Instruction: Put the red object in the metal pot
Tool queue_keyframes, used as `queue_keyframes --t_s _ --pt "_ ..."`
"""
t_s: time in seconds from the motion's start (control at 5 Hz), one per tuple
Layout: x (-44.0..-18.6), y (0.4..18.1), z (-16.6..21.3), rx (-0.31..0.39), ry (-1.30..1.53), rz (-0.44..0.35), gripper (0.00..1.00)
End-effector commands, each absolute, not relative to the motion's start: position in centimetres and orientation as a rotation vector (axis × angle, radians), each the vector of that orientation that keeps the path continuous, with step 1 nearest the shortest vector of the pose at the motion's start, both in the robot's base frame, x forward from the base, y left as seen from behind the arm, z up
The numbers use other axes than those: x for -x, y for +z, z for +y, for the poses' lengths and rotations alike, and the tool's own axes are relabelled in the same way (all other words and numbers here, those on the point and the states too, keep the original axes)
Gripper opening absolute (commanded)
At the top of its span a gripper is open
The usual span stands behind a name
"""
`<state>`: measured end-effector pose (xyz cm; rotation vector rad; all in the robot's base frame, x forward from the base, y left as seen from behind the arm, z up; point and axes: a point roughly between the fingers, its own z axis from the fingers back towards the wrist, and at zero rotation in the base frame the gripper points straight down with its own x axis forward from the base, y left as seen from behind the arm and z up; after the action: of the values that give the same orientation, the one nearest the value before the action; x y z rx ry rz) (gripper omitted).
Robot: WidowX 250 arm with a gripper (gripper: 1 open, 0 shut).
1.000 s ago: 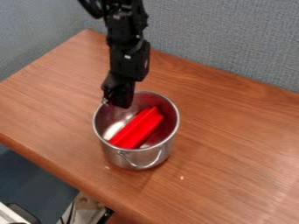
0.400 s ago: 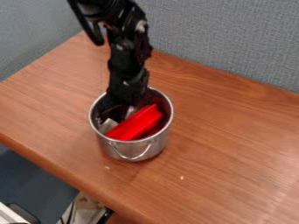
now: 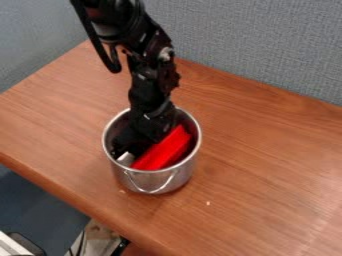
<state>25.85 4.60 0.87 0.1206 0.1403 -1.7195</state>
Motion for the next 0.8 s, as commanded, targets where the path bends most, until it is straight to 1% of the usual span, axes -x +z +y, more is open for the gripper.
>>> queue_keyframes --t_s 0.0,0.2,0.6 --pt "-25.9 1.8 3.5 -0.145 -1.795 0.127 1.00" --pt "-25.5 2.0 2.9 -0.145 -1.846 0.141 0.00" --pt "-24.7 2.3 1.9 -0.071 -1.788 0.126 0.00"
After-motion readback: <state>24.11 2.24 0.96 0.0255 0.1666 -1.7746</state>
